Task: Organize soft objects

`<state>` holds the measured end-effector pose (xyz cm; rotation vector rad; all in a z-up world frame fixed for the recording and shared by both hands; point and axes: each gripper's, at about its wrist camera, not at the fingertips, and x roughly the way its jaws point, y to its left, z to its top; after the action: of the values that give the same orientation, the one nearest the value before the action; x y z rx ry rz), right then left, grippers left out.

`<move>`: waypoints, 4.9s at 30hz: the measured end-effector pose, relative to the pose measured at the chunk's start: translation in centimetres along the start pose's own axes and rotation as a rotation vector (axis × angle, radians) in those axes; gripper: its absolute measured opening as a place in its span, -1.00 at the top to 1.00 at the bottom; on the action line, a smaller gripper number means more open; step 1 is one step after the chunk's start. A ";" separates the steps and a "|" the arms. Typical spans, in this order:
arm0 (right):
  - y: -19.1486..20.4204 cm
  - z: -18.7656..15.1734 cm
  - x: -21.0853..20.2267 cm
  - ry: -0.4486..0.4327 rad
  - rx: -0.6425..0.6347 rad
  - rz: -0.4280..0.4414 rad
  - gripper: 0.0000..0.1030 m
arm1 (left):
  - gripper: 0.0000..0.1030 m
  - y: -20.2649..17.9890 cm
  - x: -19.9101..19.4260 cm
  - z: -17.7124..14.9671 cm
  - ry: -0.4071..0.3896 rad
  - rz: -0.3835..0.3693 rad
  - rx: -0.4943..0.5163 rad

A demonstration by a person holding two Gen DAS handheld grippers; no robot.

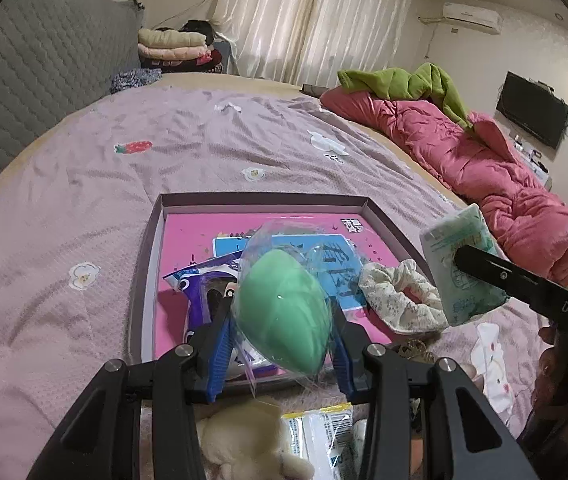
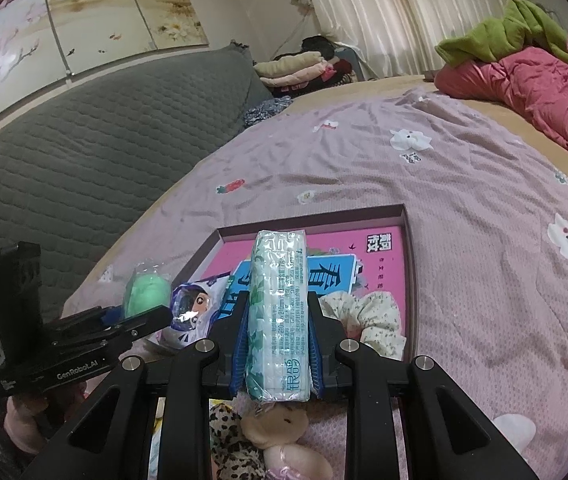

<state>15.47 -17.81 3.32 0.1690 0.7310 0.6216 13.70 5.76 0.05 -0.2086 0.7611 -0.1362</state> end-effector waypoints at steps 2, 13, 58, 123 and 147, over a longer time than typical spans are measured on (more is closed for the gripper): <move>-0.1 0.4 0.3 -0.003 0.001 0.000 0.50 | 0.16 0.0 0.2 0.1 0.001 -0.009 -0.008; -0.5 1.0 1.4 0.000 0.016 0.012 0.50 | 0.16 -0.3 1.2 0.8 -0.006 -0.019 -0.012; -2.6 -1.1 7.8 0.223 0.149 -0.002 0.47 | 0.16 -2.6 6.5 0.5 0.149 -0.011 0.049; -0.2 -0.7 6.4 0.192 -0.135 -0.237 -0.04 | 0.11 -2.4 8.3 -0.4 0.246 0.074 0.104; -0.5 -1.1 6.7 0.219 -0.147 -0.243 -0.05 | 0.02 -2.6 7.1 0.0 0.224 0.016 0.103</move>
<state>18.78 -14.36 -1.49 -0.1247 0.8976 0.4631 18.63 1.86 -4.10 -0.0902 0.9757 -0.1846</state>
